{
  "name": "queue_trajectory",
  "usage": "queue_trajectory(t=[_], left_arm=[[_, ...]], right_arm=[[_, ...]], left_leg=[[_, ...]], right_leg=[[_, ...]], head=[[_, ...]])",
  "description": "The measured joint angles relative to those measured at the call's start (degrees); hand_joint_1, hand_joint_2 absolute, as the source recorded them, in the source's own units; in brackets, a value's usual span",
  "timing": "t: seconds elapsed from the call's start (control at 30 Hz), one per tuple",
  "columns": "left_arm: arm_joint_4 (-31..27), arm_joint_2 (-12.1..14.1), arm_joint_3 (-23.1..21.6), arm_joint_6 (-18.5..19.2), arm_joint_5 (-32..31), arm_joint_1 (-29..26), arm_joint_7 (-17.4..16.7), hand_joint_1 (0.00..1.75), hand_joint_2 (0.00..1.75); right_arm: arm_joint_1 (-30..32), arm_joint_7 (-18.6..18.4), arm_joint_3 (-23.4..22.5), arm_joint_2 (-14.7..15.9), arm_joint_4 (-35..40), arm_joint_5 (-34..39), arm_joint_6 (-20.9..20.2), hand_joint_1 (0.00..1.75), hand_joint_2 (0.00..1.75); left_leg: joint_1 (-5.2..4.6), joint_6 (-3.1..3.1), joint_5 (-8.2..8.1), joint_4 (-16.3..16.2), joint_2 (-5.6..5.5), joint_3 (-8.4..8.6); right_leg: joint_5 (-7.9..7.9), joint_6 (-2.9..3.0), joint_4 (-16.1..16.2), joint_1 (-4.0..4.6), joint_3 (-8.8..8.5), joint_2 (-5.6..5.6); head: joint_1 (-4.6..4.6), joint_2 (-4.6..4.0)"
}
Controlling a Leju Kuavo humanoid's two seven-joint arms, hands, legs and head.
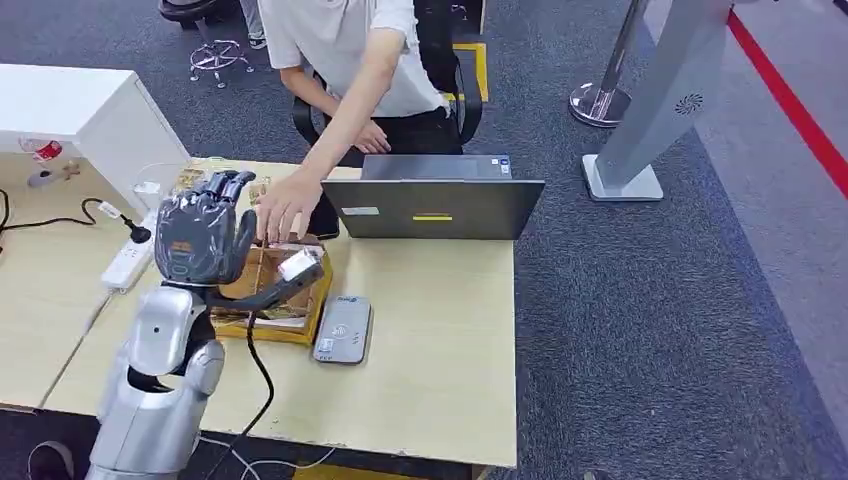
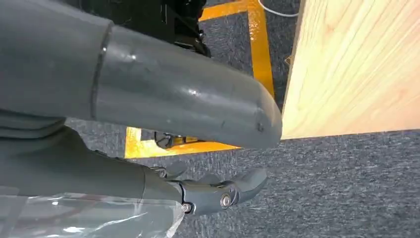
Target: Pass the card to the sensor for recognition and then transmit it.
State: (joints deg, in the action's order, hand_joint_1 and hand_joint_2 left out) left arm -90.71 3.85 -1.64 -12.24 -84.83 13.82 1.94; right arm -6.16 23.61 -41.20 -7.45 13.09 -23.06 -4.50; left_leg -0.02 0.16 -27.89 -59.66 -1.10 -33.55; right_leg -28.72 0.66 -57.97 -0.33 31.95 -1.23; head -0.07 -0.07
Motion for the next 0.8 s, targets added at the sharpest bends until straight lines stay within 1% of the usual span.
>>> queue_trajectory(t=[0.07, 0.17, 0.3, 0.43, 0.67, 0.8], left_arm=[[-0.68, 0.02, 0.00, -0.62, -0.02, -2.10, 1.17, 0.00, 1.75], [-3.13, -0.55, -0.48, -0.77, -0.76, -5.87, 2.00, 0.00, 1.75], [-7.10, -0.72, -3.29, 0.04, -0.79, -10.60, 1.82, 0.00, 1.75], [-9.82, -0.07, -6.41, 0.24, -0.54, -14.24, 1.12, 0.00, 1.75], [-11.96, 1.33, -10.03, 0.17, 1.34, -16.62, 1.03, 0.00, 1.75], [-11.96, 2.23, -10.73, 2.95, 2.80, -16.67, 0.16, 0.00, 1.75]], right_arm=[[0.21, 0.46, -0.50, -0.11, 0.00, 0.42, 0.04, 0.00, 0.00], [0.75, 0.83, -1.57, -0.11, 0.00, 1.18, -0.07, 0.00, 0.00], [1.48, 1.75, -3.10, -0.11, 0.00, 1.68, -0.20, 0.00, 0.00], [1.82, 2.25, -4.48, -0.11, 0.00, 2.03, -0.24, 0.00, 0.00], [1.90, 2.40, -6.38, -0.11, 0.02, 2.18, -0.33, 0.00, 0.00], [1.90, 2.53, -7.56, -0.09, 0.02, 2.10, -0.31, 0.00, 0.00]], left_leg=[[0.00, -0.01, -0.01, 0.01, 0.00, 0.00], [0.00, -0.02, -0.03, 0.02, 0.01, 0.00], [0.00, 0.01, -0.04, 0.01, 0.01, -0.02], [-0.03, 0.01, -0.04, 0.01, 0.00, -0.02], [-0.04, -0.01, -0.03, 0.01, 0.00, 0.00], [-0.04, -0.01, -0.03, 0.01, 0.00, 0.00]], right_leg=[[-0.02, 0.01, 0.00, 0.00, 0.01, 0.00], [-0.04, 0.00, 0.02, 0.00, 0.02, -0.01], [-0.04, 0.00, 0.03, -0.01, 0.02, 0.00], [-0.04, -0.01, 0.03, -0.01, 0.01, 0.01], [-0.03, 0.00, 0.02, 0.00, 0.01, 0.01], [-0.03, 0.00, 0.02, 0.00, 0.01, 0.01]], head=[[0.00, 0.00], [0.02, 0.00], [0.00, 0.00], [0.02, 0.00], [0.00, 0.00], [0.02, 0.00]])
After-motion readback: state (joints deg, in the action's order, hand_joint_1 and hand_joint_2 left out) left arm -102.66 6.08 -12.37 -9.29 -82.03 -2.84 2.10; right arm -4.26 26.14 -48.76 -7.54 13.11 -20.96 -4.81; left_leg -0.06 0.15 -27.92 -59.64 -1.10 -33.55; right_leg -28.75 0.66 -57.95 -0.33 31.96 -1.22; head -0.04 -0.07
